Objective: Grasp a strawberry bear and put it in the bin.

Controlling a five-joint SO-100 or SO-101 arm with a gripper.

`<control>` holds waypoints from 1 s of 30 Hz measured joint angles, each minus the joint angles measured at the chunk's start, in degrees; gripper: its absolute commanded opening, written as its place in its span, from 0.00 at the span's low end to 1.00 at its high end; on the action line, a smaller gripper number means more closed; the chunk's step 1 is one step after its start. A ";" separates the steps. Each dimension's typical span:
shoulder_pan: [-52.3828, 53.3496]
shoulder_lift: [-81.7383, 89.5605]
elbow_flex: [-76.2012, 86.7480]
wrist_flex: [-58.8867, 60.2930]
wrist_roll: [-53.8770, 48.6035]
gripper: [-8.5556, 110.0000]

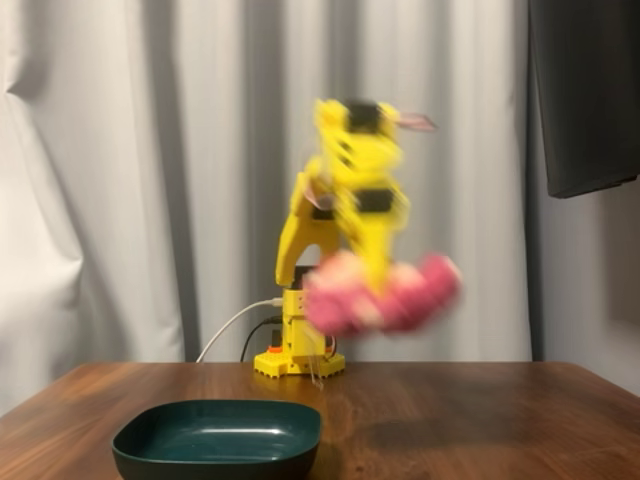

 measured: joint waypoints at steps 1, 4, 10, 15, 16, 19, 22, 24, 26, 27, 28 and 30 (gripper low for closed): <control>-2.02 0.00 -1.85 0.44 -0.62 0.07; -7.29 -2.46 -7.12 0.44 -2.20 0.07; -18.54 -9.67 -16.35 0.44 -5.10 0.07; -24.43 -13.97 -21.36 0.44 -5.89 0.07; -24.87 -14.06 -21.62 0.44 -6.15 0.07; -25.14 -14.15 -21.71 0.62 -6.50 0.07; -23.91 -14.15 -21.71 1.67 -6.50 0.07; -22.24 -14.15 -21.71 2.20 -6.50 0.07; -19.86 -14.15 -21.71 2.29 -6.50 0.07; -18.54 -14.15 -21.71 2.29 -6.50 0.07; -17.31 -14.15 -21.71 2.29 -6.50 0.07; -15.21 -14.15 -21.71 2.29 -6.50 0.07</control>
